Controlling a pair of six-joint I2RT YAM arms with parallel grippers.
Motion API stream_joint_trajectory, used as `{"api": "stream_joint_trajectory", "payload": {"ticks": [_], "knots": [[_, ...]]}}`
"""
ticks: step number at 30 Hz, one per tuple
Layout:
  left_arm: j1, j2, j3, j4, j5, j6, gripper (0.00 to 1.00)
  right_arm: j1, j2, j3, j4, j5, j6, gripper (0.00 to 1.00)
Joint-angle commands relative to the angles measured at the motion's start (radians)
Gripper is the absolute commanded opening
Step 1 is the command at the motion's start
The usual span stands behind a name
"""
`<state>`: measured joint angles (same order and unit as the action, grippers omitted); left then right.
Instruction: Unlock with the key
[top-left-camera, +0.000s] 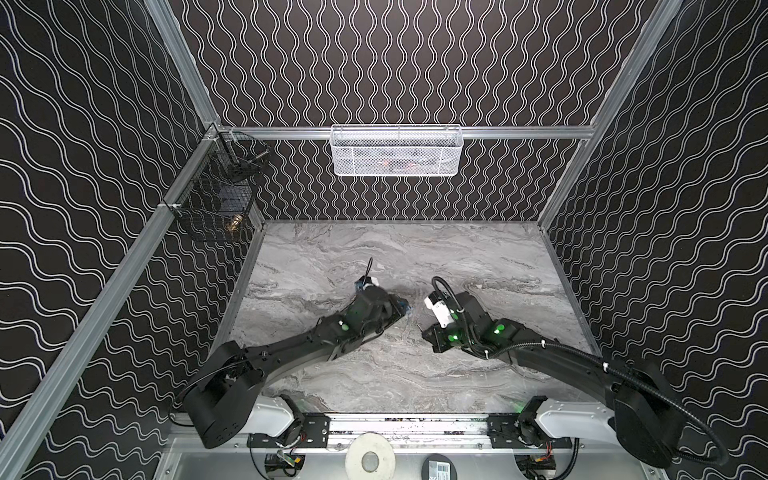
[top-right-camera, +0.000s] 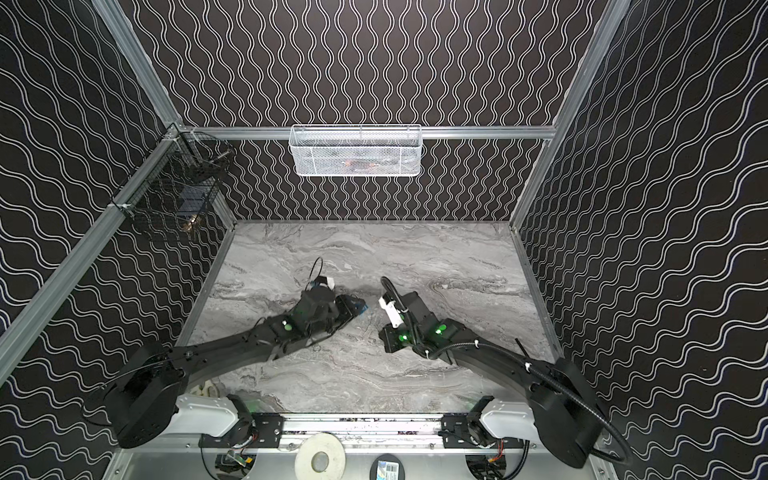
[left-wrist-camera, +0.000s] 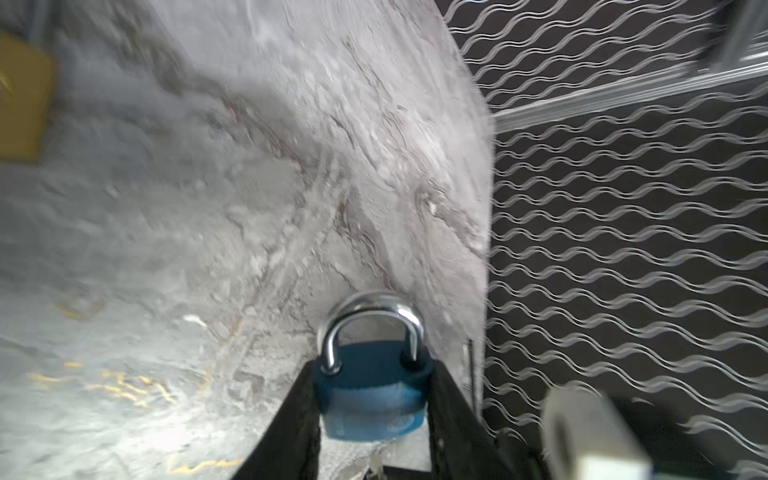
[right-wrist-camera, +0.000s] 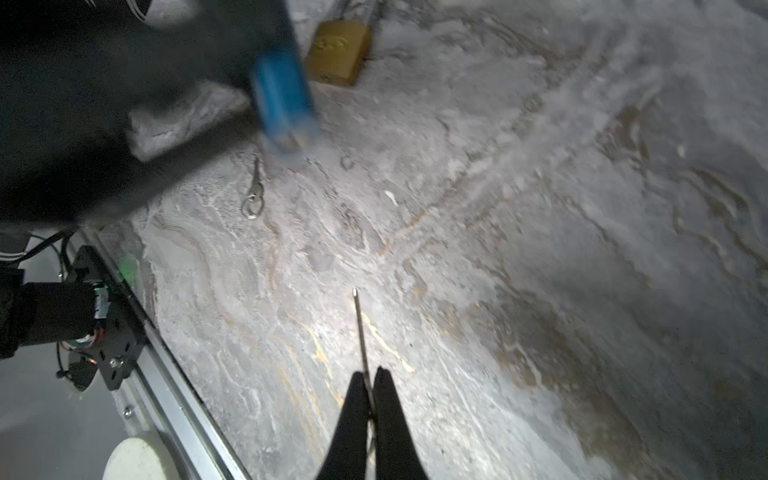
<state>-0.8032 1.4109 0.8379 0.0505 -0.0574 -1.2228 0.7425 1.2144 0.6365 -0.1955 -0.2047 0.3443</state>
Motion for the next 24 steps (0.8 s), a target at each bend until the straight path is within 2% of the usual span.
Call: {"api": "stream_joint_trajectory", "payload": {"ticks": [1,3,7,13,20,23,24], "knots": [[0.008,0.103,0.136,-0.438,0.028,0.187,0.17,-0.025,-0.058,-0.079,0.058,-0.038,0.076,0.0],[0.007,0.192,0.209,-0.56,0.058,0.25,0.17,-0.037,-0.095,-0.115,0.059,-0.051,0.084,0.0],[0.004,0.339,0.291,-0.679,0.114,0.303,0.17,-0.082,-0.172,-0.164,0.061,-0.093,0.099,0.0],[-0.036,0.442,0.431,-0.833,0.013,0.318,0.18,-0.118,-0.217,-0.169,0.047,-0.144,0.091,0.0],[-0.037,0.551,0.414,-0.836,0.011,0.264,0.21,-0.144,-0.222,-0.172,0.041,-0.187,0.078,0.0],[-0.039,0.567,0.416,-0.84,0.005,0.25,0.27,-0.155,-0.227,-0.174,0.036,-0.202,0.071,0.0],[-0.04,0.574,0.414,-0.841,0.009,0.246,0.32,-0.159,-0.227,-0.176,0.039,-0.205,0.069,0.0]]}}
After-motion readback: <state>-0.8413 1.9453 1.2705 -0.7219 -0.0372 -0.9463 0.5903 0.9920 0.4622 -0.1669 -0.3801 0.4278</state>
